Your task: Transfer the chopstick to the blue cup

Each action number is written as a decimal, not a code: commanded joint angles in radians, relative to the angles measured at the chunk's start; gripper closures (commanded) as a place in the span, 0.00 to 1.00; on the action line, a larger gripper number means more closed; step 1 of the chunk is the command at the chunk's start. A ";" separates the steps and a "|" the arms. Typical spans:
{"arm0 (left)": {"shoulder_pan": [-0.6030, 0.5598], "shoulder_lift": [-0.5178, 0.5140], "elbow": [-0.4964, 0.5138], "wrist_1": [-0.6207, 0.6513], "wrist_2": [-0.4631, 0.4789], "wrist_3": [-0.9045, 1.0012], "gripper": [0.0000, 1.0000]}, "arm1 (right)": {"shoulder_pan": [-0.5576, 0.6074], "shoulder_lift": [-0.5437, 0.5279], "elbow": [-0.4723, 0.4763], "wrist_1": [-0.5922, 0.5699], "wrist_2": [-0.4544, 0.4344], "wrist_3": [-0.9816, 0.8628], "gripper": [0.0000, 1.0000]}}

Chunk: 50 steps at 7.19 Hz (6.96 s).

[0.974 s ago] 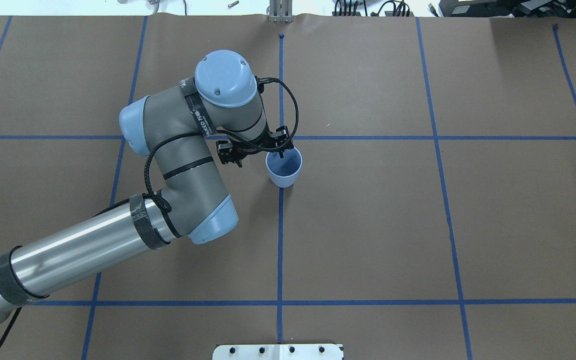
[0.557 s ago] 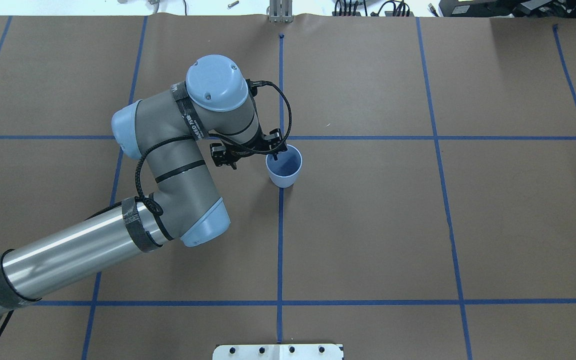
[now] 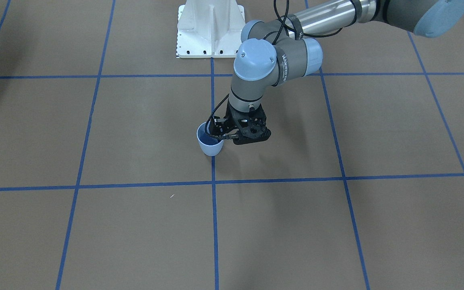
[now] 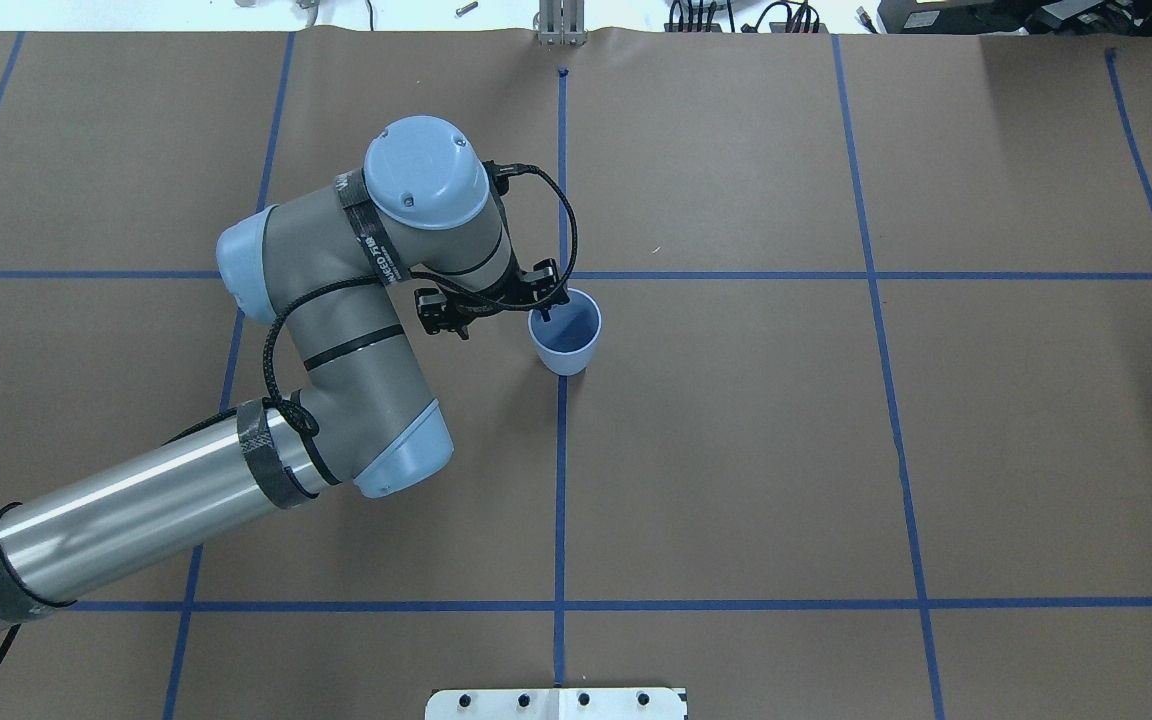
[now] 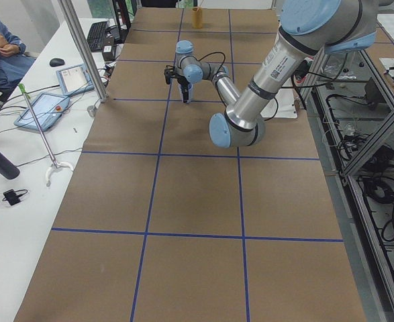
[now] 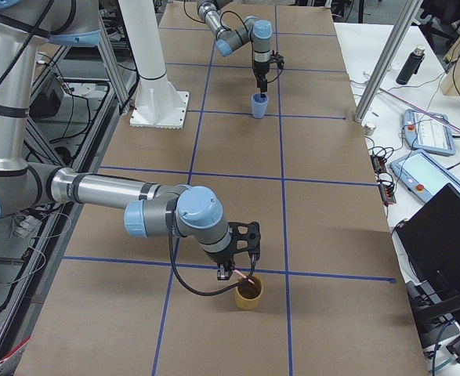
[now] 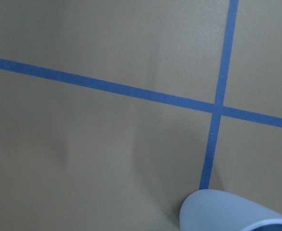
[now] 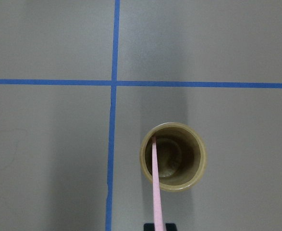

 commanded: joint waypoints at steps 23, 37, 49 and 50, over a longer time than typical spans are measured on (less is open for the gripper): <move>-0.468 0.528 -0.318 -0.103 -0.398 0.514 0.02 | -1.017 1.029 0.058 -0.220 -0.157 1.590 1.00; -0.661 0.714 -0.340 -0.105 -0.399 0.898 0.02 | -0.375 0.353 0.085 -0.122 0.072 0.583 0.00; -0.767 0.751 -0.312 -0.104 -0.336 1.130 0.02 | -0.223 0.236 0.010 -0.122 -0.066 0.102 0.00; -0.767 0.751 -0.312 -0.104 -0.336 1.130 0.02 | -0.223 0.236 0.010 -0.122 -0.066 0.102 0.00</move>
